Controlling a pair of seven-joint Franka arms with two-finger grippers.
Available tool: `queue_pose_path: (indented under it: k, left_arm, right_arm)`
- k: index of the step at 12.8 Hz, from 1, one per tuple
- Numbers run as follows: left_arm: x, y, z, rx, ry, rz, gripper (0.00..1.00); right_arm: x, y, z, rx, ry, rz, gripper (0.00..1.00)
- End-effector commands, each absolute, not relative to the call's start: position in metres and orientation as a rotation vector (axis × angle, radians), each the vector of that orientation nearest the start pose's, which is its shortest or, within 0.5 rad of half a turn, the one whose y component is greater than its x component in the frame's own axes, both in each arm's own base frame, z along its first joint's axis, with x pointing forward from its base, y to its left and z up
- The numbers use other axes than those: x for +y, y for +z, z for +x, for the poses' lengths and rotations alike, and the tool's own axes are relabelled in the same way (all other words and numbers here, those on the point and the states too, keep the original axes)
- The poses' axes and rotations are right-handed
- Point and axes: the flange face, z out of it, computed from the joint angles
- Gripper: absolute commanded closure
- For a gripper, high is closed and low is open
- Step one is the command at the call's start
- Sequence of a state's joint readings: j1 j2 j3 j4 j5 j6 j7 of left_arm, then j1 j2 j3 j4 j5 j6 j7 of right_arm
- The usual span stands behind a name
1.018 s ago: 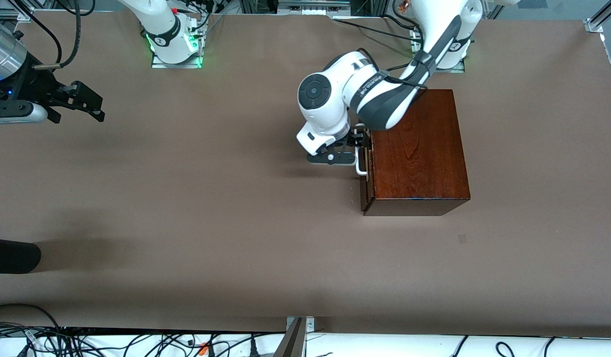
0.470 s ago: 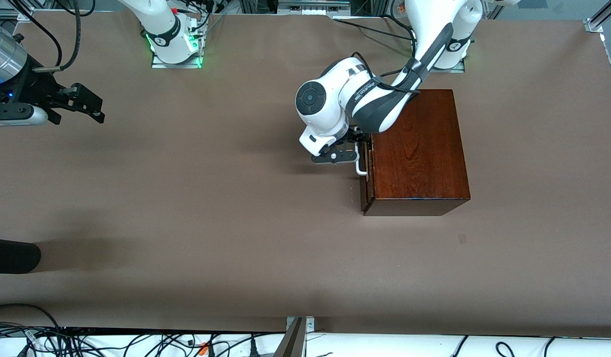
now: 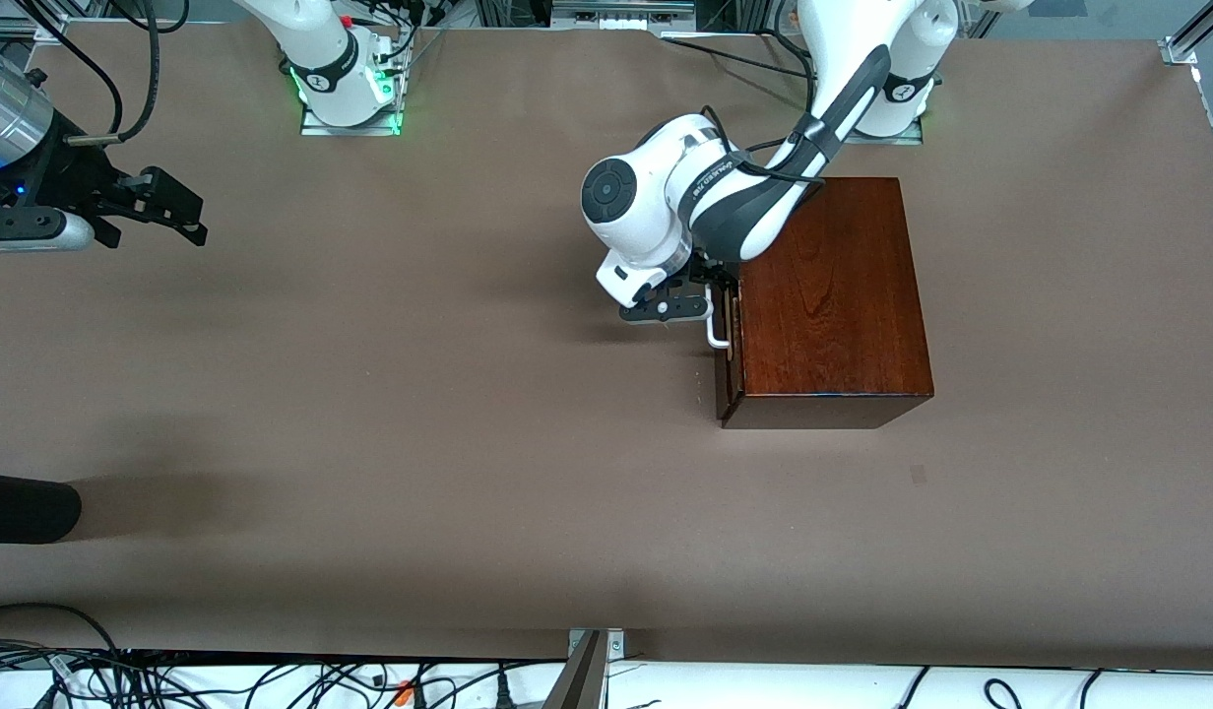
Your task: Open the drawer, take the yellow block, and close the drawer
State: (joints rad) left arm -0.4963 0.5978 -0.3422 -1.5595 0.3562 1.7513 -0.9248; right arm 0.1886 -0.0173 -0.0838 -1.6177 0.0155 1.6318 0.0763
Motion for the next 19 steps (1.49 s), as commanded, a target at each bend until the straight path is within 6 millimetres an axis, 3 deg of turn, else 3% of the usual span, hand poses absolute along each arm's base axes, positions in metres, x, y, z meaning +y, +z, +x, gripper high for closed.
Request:
queue_pose_path:
  k: [1, 9, 16, 19]
  left_arm:
    - [-0.441, 0.279, 0.479, 0.043, 0.118, -2.767, 0.00]
    - [-0.454, 0.274, 0.472, 0.007, 0.090, -2.789, 0.00]
    - [-0.489, 0.285, 0.459, -0.084, 0.048, -2.928, 0.00]
    - [-0.496, 0.287, 0.458, -0.112, 0.065, -2.978, 0.00]
  right_arm:
    - [0.058, 0.619, 0.551, -0.023, -0.046, -3.126, 0.00]
    - [0.065, 0.606, 0.562, -0.029, -0.043, -3.121, 0.00]
    - [0.057, 0.602, 0.571, -0.042, -0.092, -3.192, 0.00]
    - [0.057, 0.611, 0.575, -0.048, -0.151, -3.189, 0.00]
